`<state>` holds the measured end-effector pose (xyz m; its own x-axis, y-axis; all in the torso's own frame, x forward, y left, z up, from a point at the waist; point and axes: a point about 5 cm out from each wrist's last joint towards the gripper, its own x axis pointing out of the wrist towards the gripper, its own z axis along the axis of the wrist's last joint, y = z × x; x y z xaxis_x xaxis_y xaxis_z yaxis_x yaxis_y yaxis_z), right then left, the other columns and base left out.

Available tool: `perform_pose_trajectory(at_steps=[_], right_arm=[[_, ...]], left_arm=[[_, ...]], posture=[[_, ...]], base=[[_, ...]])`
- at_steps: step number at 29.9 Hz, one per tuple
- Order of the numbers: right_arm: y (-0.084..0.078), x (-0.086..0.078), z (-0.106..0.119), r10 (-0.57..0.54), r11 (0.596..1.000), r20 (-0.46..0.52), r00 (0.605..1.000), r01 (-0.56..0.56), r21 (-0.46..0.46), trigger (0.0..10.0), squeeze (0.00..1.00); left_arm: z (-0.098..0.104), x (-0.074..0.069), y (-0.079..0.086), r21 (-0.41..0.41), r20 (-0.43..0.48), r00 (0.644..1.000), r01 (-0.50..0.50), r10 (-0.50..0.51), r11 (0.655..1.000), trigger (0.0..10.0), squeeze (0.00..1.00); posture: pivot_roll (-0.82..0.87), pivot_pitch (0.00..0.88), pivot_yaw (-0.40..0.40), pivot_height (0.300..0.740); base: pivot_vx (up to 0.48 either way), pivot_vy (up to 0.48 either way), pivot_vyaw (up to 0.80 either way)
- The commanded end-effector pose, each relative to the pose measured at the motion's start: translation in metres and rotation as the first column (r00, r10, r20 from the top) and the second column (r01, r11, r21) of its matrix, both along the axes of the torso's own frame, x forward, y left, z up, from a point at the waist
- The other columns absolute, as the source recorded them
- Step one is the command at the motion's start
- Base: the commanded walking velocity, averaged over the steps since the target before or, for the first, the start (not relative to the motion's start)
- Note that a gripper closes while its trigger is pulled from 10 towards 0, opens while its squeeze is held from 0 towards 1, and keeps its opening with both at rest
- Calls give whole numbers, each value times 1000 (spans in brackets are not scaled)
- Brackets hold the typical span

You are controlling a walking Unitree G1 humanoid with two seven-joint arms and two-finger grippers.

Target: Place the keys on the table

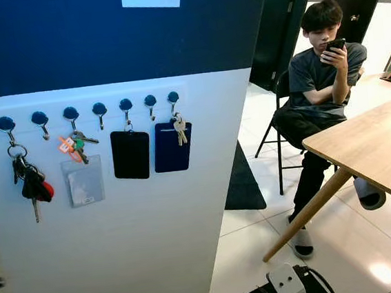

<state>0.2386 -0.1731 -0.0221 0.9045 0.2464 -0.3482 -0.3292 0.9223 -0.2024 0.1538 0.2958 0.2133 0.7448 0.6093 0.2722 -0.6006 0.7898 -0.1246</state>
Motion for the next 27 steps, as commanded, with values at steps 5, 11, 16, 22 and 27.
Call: perform_pose_trajectory(at_steps=[5,11,16,22,27], right_arm=[[-2,-2,-3,9,1000,-27,1000,-9,-11,10000,0],[0,-1,-3,15,1000,-28,999,-16,-10,10000,0],[1,0,-2,15,1000,-29,999,-16,-6,10000,0],[2,-2,-4,13,1000,-35,999,-13,-4,10000,0],[4,-3,-5,13,1000,-33,999,-13,0,10000,0]], left_arm=[[43,5,-18,119,68,951,294,-303,948,10000,0],[66,10,-29,210,71,912,382,-404,900,10000,0],[83,14,-35,275,56,910,382,-411,882,10000,0],[93,39,-50,290,78,930,324,-360,900,10000,1000],[94,52,-68,260,87,910,372,-405,891,10000,63]], posture=[[296,68,-110,740],[296,68,-108,740],[299,71,-108,740],[291,74,-102,740],[276,73,-98,740]], base=[[0,0,0],[0,0,0],[0,0,0],[0,0,0],[0,0,0]])
